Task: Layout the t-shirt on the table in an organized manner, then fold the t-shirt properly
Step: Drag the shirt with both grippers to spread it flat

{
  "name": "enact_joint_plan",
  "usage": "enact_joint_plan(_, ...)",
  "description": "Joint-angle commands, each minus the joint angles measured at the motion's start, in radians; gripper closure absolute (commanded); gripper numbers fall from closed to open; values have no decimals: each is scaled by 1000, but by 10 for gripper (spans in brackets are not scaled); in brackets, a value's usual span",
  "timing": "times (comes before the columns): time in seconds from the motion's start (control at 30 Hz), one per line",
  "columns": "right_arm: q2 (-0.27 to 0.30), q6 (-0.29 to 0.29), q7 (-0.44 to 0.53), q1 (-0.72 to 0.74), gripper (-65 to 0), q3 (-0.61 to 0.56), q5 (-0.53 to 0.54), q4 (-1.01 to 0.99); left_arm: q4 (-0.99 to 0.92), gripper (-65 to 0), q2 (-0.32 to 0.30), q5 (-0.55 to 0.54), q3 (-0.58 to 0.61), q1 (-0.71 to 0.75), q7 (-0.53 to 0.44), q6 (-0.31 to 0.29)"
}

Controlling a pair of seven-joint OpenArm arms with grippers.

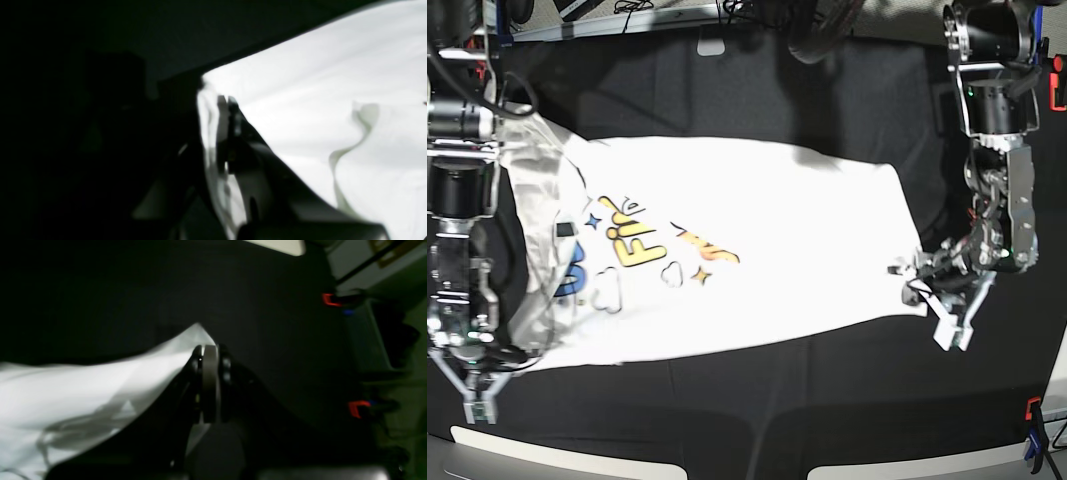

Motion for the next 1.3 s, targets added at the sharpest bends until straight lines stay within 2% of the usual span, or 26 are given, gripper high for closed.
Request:
enact_joint_plan(0.0,29,-10,23,40,0,15,-4,16,16,0,-19,-8,-4,-35,-33,7)
enact_joint_plan(0.13,54,-10,25,42,0,21,1,16,16,0,-32,-8,-4,-56,-99,6)
enact_joint_plan(0.3,42,-11,42,42,0,21,101,16,14,0,-31,-8,-4,-65,-200,3)
enact_joint_plan(0.7,-69,-11,15,35,0,21,101,15,12,0,-31,-13,-4,-61,-176,3)
enact_joint_plan(0.73,-82,-10,16,35,-20,21,101,15,12,0,-31,-13,-4,-60,-172,3)
enact_joint_plan(0.83,-122,-10,20,35,-187,21,100,15,12,0,-31,-13,-4,-60,-162,3)
enact_joint_plan(0.9,-148,-10,32,33,-255,21,79,15,12,0,-31,-12,-4,-59,-154,3)
enact_joint_plan(1.07,-201,-11,97,2,-258,21,48,-22,12,0,-31,-13,-4,-60,-149,3)
enact_joint_plan(1.17,-220,-13,169,-16,-258,21,45,-130,12,0,-31,-13,-4,-59,-148,3)
enact_joint_plan(1.27,-223,-36,218,-16,-258,21,-27,-254,12,0,-31,-12,-4,-59,-148,3)
